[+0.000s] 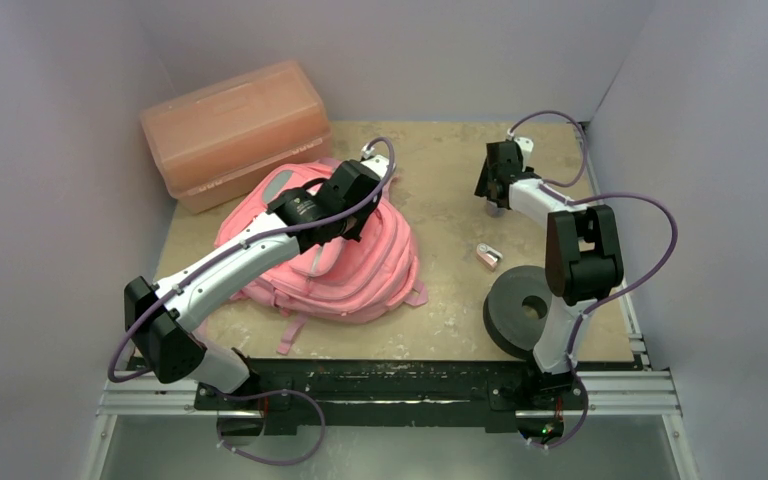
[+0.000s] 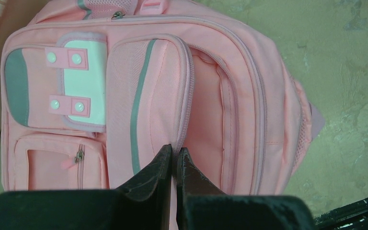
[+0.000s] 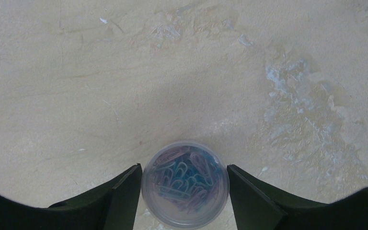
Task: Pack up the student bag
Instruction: Pick up the stationery from the center of the board, then place the stationery in the student bag.
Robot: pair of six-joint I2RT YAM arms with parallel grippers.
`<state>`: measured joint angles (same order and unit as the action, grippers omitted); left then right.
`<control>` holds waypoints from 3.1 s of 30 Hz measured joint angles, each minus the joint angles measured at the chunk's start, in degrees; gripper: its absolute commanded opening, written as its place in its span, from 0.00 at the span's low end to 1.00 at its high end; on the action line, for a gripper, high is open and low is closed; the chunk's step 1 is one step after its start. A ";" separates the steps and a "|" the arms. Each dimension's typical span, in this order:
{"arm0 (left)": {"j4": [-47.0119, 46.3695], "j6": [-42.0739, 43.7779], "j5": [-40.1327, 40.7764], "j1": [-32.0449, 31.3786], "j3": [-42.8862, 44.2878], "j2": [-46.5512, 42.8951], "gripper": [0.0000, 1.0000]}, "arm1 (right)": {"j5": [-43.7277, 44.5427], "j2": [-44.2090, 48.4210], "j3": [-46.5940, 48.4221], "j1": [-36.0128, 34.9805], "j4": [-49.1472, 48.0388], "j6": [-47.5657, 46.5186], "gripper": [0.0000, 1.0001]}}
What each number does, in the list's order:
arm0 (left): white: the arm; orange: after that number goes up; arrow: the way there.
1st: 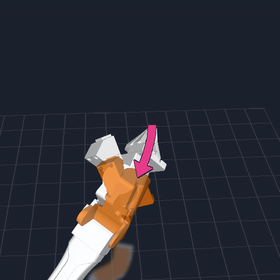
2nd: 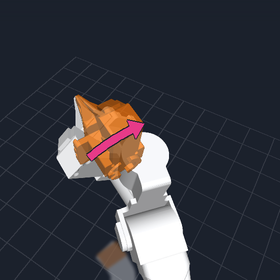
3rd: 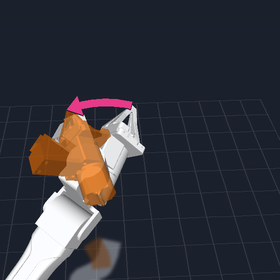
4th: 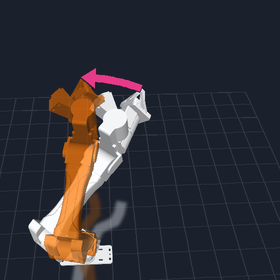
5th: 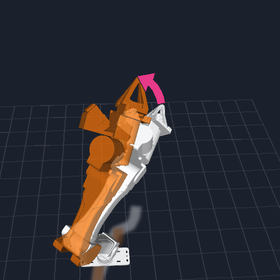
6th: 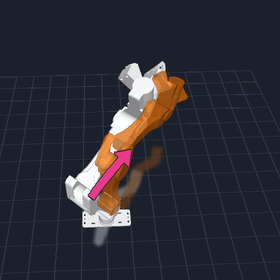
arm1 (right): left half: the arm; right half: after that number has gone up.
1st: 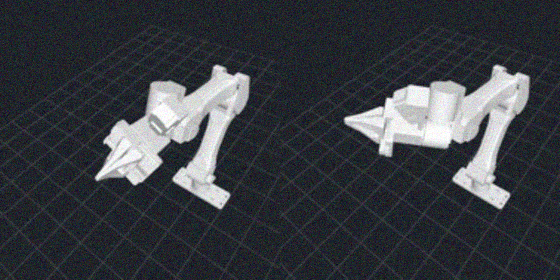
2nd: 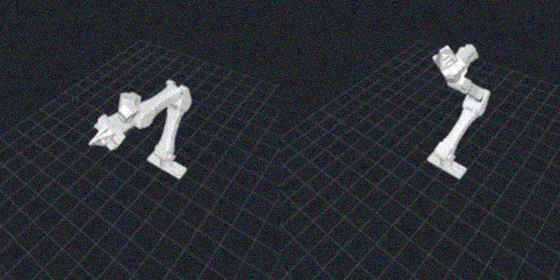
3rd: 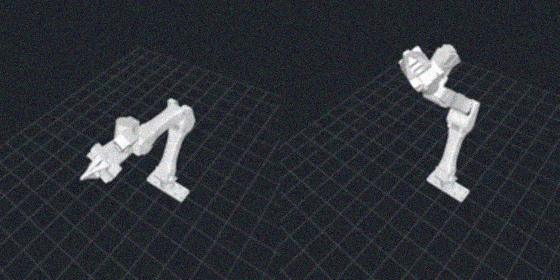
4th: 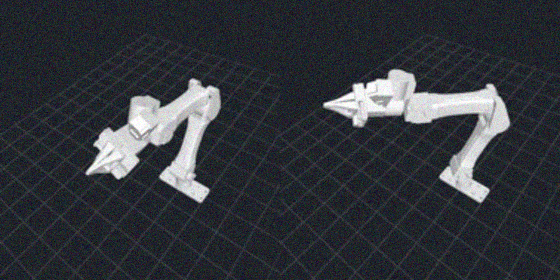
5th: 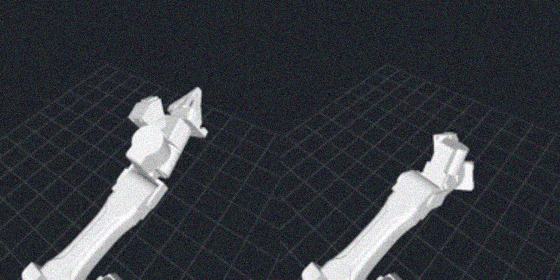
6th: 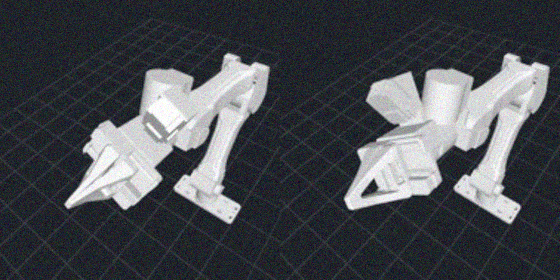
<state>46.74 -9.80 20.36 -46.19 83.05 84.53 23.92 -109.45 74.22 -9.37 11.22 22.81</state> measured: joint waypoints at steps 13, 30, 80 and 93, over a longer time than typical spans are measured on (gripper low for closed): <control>0.00 -0.02 0.04 -0.04 0.00 0.00 0.00 | -0.85 4.26 -5.20 -0.11 -1.75 -1.92 0.43; 0.00 -0.07 1.36 -0.11 -0.02 -1.14 0.00 | -33.92 35.63 -16.13 -12.07 -6.38 -8.17 0.45; -3.87 -1.09 3.02 0.00 -4.22 -6.34 0.00 | -31.01 15.56 -14.78 -36.13 -29.97 -9.99 0.31; -3.91 -1.07 3.21 -0.02 -4.22 -6.12 0.00 | -25.20 27.30 -21.03 -36.28 -27.80 -6.91 0.61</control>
<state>42.83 -10.87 23.57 -46.22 78.83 78.41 -1.28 -82.15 53.19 -45.65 -16.58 15.90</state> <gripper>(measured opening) 0.031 0.505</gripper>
